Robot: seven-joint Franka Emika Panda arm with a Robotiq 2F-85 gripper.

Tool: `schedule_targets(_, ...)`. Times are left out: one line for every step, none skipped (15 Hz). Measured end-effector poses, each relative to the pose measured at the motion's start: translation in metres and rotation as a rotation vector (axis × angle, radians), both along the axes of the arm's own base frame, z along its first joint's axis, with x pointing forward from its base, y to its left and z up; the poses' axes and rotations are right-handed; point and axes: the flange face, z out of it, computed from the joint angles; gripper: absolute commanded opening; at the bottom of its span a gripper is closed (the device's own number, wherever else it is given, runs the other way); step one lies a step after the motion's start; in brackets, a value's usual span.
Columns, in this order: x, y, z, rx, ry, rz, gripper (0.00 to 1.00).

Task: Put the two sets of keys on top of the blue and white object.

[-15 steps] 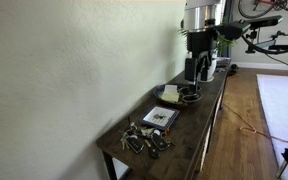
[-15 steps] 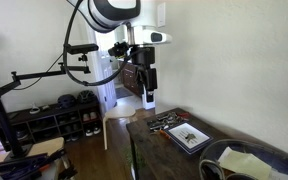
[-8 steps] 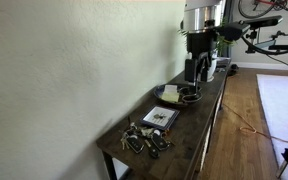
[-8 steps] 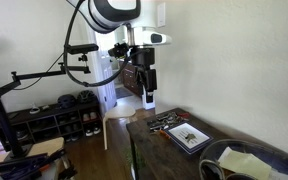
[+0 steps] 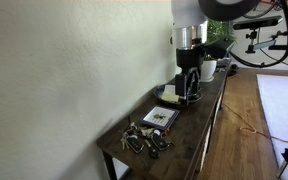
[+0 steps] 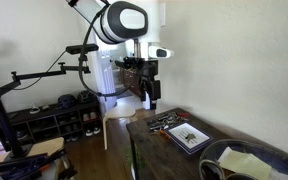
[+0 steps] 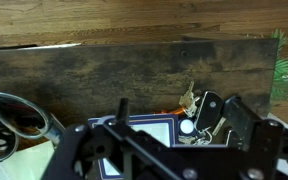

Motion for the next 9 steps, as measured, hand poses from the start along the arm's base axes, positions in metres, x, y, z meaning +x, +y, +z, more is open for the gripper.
schedule_targets(0.005,0.003,-0.004,0.002,-0.004,0.000,1.00)
schedule_targets(0.012,0.007,-0.008,0.004,-0.012,-0.004,1.00)
schedule_targets(0.018,0.011,-0.012,0.006,-0.021,-0.010,1.00)
schedule_targets(0.025,0.017,-0.016,0.009,-0.030,-0.021,1.00)
schedule_targets(0.033,0.023,-0.020,0.011,-0.037,-0.031,1.00)
schedule_targets(0.041,0.029,-0.024,0.014,-0.043,-0.044,1.00)
schedule_targets(0.048,0.035,-0.029,0.015,-0.048,-0.055,1.00)
schedule_targets(0.055,0.041,-0.033,0.017,-0.053,-0.068,1.00)
schedule_targets(0.062,0.047,-0.038,0.018,-0.057,-0.082,1.00)
